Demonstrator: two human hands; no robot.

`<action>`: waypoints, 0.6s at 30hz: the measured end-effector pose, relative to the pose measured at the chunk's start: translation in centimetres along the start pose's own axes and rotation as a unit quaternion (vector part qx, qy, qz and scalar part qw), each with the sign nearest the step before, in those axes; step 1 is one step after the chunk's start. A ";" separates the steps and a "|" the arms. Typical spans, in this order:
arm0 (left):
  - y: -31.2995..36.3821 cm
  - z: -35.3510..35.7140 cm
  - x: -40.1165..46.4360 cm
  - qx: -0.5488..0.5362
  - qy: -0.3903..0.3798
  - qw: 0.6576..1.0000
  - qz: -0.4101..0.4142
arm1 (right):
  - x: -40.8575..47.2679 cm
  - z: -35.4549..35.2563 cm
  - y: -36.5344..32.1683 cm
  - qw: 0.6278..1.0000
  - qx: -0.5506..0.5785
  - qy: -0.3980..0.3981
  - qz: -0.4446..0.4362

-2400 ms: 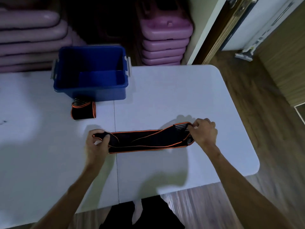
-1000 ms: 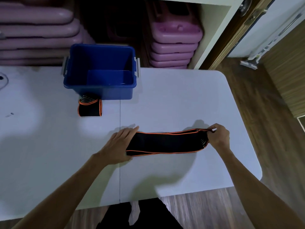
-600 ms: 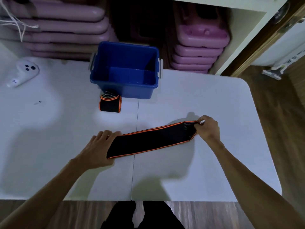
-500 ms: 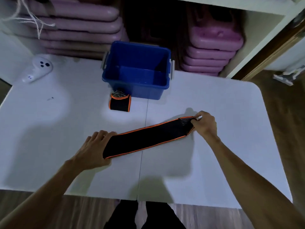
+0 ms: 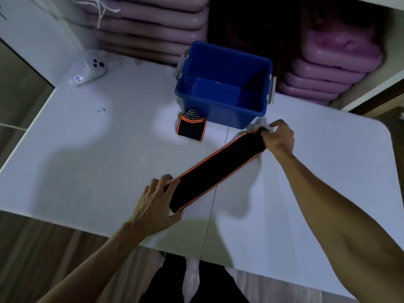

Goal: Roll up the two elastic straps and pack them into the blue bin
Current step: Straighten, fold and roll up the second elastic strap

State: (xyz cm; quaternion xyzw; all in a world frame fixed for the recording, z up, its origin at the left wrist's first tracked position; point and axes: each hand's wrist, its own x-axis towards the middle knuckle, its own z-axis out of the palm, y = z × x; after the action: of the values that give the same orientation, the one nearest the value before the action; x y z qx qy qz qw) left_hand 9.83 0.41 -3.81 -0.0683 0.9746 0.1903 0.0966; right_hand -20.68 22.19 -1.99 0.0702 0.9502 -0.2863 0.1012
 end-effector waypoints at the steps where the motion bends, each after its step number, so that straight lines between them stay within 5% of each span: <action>1: 0.1 0.2 -0.1 -0.002 0.001 1.000 -0.001 | -0.2 0.0 0.1 1.000 0.014 -0.016 0.005; 5: 0.2 0.7 -0.8 -0.018 0.001 1.000 0.010 | -1.0 0.4 1.0 0.996 0.061 -0.054 0.027; 18: 2.4 1.5 -1.6 -0.028 0.032 0.999 0.024 | -0.2 -0.5 2.1 0.999 0.030 0.021 0.037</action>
State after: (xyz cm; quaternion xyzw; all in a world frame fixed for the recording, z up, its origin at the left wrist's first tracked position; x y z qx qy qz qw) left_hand 11.18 3.39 -4.01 -0.0540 0.9728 0.2173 0.0591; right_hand -20.17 24.19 -2.68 0.1138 0.9397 -0.3097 0.0898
